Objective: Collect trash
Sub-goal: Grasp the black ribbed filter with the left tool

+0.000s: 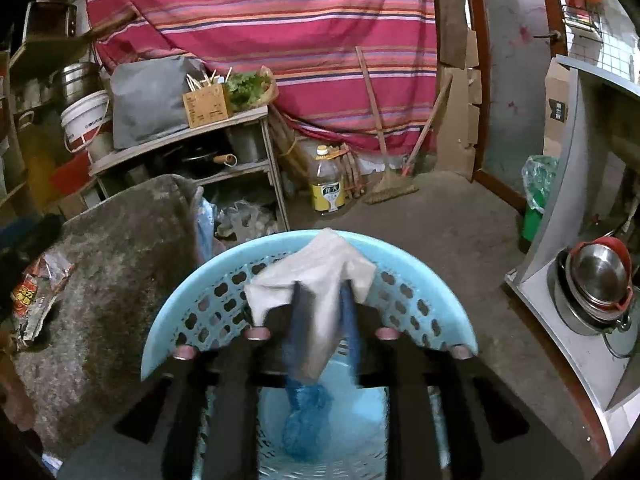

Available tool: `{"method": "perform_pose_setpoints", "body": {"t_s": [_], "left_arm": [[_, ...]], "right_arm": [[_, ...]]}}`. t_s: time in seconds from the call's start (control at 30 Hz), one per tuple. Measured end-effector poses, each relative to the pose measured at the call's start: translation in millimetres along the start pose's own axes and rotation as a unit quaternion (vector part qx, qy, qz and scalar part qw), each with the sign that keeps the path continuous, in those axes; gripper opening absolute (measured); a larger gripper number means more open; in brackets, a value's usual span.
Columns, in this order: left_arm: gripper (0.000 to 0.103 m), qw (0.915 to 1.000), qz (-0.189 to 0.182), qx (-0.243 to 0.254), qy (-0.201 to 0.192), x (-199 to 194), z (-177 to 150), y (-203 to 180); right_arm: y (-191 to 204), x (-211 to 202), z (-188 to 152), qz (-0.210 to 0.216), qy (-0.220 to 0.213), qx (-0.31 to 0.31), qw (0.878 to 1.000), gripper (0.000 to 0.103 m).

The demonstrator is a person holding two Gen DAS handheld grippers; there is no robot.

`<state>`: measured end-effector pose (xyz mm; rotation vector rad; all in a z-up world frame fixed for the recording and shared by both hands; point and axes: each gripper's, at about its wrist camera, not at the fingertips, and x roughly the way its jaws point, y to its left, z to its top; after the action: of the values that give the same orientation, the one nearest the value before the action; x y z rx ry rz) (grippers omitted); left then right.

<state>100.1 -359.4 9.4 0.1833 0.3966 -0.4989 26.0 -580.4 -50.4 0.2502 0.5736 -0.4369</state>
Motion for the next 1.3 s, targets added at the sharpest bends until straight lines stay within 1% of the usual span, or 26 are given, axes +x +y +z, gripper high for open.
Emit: {"method": "perform_pose_setpoints", "body": {"t_s": [0.03, 0.1, 0.17, 0.3, 0.4, 0.47, 0.6, 0.67, 0.7, 0.8, 0.9, 1.0, 1.13, 1.2, 1.3], "left_arm": [[0.092, 1.0000, 0.006, -0.002, -0.001, -3, 0, 7], [0.093, 0.9998, 0.017, -0.005, 0.000, -7, 0, 21], [0.094, 0.9996, 0.029, -0.007, 0.000, -10, -2, 33], [0.096, 0.9985, 0.051, -0.019, -0.002, -23, -6, 66], [0.098, 0.9971, 0.071, -0.027, -0.004, -33, -9, 94], [0.098, 0.9955, 0.089, -0.031, -0.004, -39, -11, 114], [0.098, 0.9915, 0.120, -0.050, 0.002, -49, -22, 158], [0.098, 0.9883, 0.140, -0.060, 0.007, -52, -29, 183], [0.098, 0.9858, 0.155, -0.063, 0.011, -52, -34, 197], [0.098, 0.9794, 0.185, -0.077, 0.021, -53, -47, 233], [0.098, 0.9723, 0.208, -0.100, 0.038, -51, -65, 267], [0.098, 0.9652, 0.230, -0.110, 0.058, -42, -77, 293], [0.098, 0.9578, 0.240, -0.124, 0.098, -25, -94, 324], [0.098, 0.9536, 0.244, -0.133, 0.116, -17, -101, 333], [0.098, 0.9501, 0.242, -0.142, 0.137, -8, -109, 338]], "right_arm": [[3, 0, 0, -0.006, -0.003, 0.000, 1.000, 0.072], [7, 2, 1, -0.016, -0.002, -0.001, 1.000, 0.074], [9, 2, 2, -0.017, -0.002, 0.004, 1.000, 0.074], [19, -4, 5, -0.021, -0.018, 0.006, 1.000, 0.084], [42, -16, 11, -0.014, -0.044, -0.003, 0.999, 0.089], [60, -20, 13, -0.005, -0.056, -0.011, 0.998, 0.090], [104, -21, 15, 0.020, -0.063, -0.031, 0.997, 0.091], [133, -18, 14, 0.036, -0.061, -0.049, 0.996, 0.091], [145, -17, 13, 0.041, -0.060, -0.058, 0.996, 0.091], [179, -12, 10, 0.054, -0.054, -0.078, 0.994, 0.091], [208, -5, 5, 0.067, -0.043, -0.095, 0.992, 0.091], [233, 5, -1, 0.072, -0.030, -0.115, 0.990, 0.091], [255, 14, -9, 0.075, -0.017, -0.126, 0.989, 0.091], [264, 19, -8, 0.080, -0.012, -0.125, 0.989, 0.091], [278, 24, -9, 0.087, -0.007, -0.116, 0.989, 0.092]]}}
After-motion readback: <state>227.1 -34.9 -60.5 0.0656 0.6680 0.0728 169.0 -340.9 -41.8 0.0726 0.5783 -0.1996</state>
